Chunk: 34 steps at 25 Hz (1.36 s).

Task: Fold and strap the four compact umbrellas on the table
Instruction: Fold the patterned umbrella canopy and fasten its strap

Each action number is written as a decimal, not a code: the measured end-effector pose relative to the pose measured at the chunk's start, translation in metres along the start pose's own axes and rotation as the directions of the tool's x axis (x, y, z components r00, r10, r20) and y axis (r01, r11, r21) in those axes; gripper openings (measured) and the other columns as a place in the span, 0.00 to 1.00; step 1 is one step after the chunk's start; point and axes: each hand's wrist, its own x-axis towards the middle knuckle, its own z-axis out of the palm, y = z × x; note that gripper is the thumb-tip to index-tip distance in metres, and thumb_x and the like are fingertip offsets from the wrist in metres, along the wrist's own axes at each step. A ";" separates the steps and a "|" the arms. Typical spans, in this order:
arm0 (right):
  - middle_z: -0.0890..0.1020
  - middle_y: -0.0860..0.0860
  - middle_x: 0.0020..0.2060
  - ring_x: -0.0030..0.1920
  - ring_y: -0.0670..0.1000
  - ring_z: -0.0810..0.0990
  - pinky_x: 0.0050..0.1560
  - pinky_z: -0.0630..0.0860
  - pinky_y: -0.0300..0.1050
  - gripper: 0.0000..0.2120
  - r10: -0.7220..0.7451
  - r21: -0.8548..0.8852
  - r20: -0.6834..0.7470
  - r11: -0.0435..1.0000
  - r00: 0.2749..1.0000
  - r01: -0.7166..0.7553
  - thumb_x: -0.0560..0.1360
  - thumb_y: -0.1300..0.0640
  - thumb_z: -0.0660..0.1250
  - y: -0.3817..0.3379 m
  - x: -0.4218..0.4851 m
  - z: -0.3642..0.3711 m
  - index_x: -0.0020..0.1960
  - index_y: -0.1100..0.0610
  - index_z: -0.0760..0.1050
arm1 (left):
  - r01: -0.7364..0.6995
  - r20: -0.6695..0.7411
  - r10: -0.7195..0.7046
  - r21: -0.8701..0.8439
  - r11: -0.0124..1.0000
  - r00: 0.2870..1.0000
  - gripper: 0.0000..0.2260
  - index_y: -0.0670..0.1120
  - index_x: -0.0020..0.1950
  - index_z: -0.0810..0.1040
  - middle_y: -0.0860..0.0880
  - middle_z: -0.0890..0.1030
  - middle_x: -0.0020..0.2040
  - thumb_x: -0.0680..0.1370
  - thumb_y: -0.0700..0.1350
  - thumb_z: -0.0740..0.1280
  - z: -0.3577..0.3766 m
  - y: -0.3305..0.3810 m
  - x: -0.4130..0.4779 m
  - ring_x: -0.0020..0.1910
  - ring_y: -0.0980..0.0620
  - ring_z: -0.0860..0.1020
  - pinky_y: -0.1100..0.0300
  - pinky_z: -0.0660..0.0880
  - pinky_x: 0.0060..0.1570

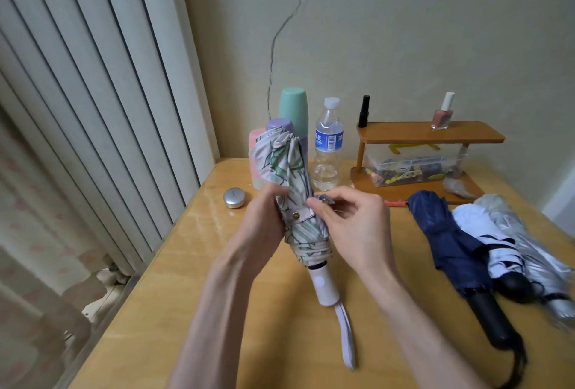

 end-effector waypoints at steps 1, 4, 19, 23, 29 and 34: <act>0.87 0.45 0.36 0.39 0.47 0.87 0.44 0.84 0.48 0.04 0.071 0.082 0.003 0.994 0.997 -0.071 0.73 0.56 0.81 0.002 0.002 -0.002 0.43 0.54 0.87 | -0.028 0.028 0.028 0.026 0.999 0.999 0.19 0.37 0.72 0.76 0.37 0.83 0.65 0.85 0.45 0.64 -0.004 -0.001 0.000 0.63 0.40 0.83 0.46 0.80 0.64; 0.88 0.46 0.37 0.41 0.45 0.88 0.44 0.82 0.40 0.03 0.090 0.162 0.036 0.982 0.995 -0.095 0.74 0.59 0.80 0.004 0.005 -0.006 0.43 0.54 0.86 | -0.121 -0.104 0.129 0.076 0.990 0.986 0.20 0.38 0.63 0.82 0.39 0.87 0.59 0.77 0.51 0.73 0.000 -0.013 -0.002 0.56 0.42 0.86 0.48 0.84 0.57; 0.84 0.53 0.32 0.31 0.53 0.84 0.40 0.84 0.52 0.13 0.118 0.103 0.034 0.987 0.992 -0.121 0.83 0.55 0.69 0.023 0.002 0.000 0.40 0.54 0.82 | 0.034 -0.089 -0.038 -0.042 0.999 0.995 0.14 0.41 0.59 0.83 0.35 0.84 0.48 0.82 0.50 0.70 0.005 -0.008 -0.010 0.38 0.40 0.84 0.53 0.81 0.33; 0.84 0.51 0.29 0.29 0.49 0.83 0.38 0.82 0.50 0.15 0.198 0.082 -0.059 0.978 0.978 -0.193 0.83 0.53 0.70 0.031 0.008 -0.006 0.38 0.54 0.82 | -0.012 -0.071 0.012 0.000 1.000 0.997 0.10 0.42 0.54 0.83 0.43 0.86 0.41 0.84 0.48 0.68 0.012 -0.001 -0.011 0.37 0.43 0.83 0.54 0.80 0.29; 0.83 0.52 0.32 0.32 0.49 0.82 0.37 0.81 0.44 0.12 0.026 0.164 0.057 0.986 0.998 -0.035 0.83 0.56 0.69 0.012 -0.001 0.003 0.42 0.58 0.83 | -0.066 -0.172 0.084 0.105 0.992 0.982 0.17 0.35 0.59 0.82 0.37 0.82 0.38 0.83 0.50 0.70 0.003 -0.003 -0.011 0.32 0.43 0.82 0.52 0.81 0.32; 0.86 0.59 0.39 0.37 0.48 0.83 0.42 0.80 0.38 0.11 0.060 0.307 0.246 0.942 0.967 -0.136 0.82 0.57 0.70 -0.002 0.006 -0.003 0.49 0.64 0.86 | -0.147 -0.180 0.166 0.117 0.982 0.970 0.13 0.38 0.56 0.82 0.39 0.85 0.41 0.83 0.49 0.70 0.000 0.001 -0.006 0.35 0.43 0.83 0.50 0.83 0.36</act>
